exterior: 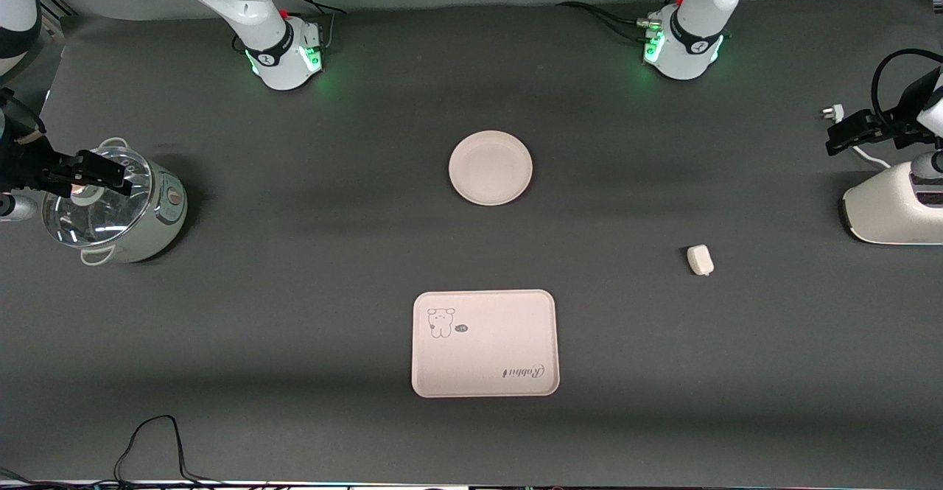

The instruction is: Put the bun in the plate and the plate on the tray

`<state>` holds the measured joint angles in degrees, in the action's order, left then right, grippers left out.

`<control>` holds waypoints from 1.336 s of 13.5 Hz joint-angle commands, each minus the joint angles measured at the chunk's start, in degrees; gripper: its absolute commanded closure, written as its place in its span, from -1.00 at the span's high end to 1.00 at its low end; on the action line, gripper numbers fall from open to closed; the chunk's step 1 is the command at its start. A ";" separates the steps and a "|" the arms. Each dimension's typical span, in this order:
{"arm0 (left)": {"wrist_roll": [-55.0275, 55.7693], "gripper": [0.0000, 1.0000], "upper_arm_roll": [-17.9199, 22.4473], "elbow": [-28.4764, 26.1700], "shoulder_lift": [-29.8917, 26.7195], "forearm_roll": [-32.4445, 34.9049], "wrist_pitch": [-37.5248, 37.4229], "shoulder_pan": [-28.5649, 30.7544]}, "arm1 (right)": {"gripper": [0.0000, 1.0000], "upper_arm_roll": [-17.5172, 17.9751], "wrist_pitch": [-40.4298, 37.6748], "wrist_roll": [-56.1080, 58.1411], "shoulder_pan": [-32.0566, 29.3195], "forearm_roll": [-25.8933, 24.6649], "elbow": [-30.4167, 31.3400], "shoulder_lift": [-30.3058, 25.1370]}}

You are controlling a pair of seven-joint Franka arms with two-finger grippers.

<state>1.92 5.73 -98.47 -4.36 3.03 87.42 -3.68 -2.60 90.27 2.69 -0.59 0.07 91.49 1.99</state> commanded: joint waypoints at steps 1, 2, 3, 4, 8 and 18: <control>-1.73 1.00 -0.19 1.44 0.84 -0.21 -1.81 0.60 | 1.00 -0.21 0.17 1.27 0.24 -0.86 -0.18 0.03; -1.66 1.00 -0.19 1.61 1.28 0.04 -1.82 0.52 | 1.00 -0.30 0.17 1.27 0.24 -0.86 -0.18 0.03; -0.52 1.00 -0.28 2.05 1.28 0.05 -1.99 0.34 | 1.00 -0.21 0.17 1.27 0.24 -0.86 -0.18 0.03; -0.60 1.00 -0.28 2.05 1.28 -0.39 -2.43 0.34 | 1.00 -0.30 0.17 1.27 0.24 -0.86 -0.18 0.03; -1.13 1.00 -0.28 2.32 1.54 -0.22 -2.17 -0.01 | 1.00 -0.30 0.17 1.27 0.24 -0.86 -0.18 0.03; -1.74 1.00 -0.37 6.27 5.76 -0.31 -2.78 -0.10 | 1.00 -0.30 0.17 1.26 0.33 -0.86 -0.18 0.03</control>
<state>1.26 5.39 -94.46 -0.31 2.94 86.19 -3.68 -2.60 90.27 2.70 -0.59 0.07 91.50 2.00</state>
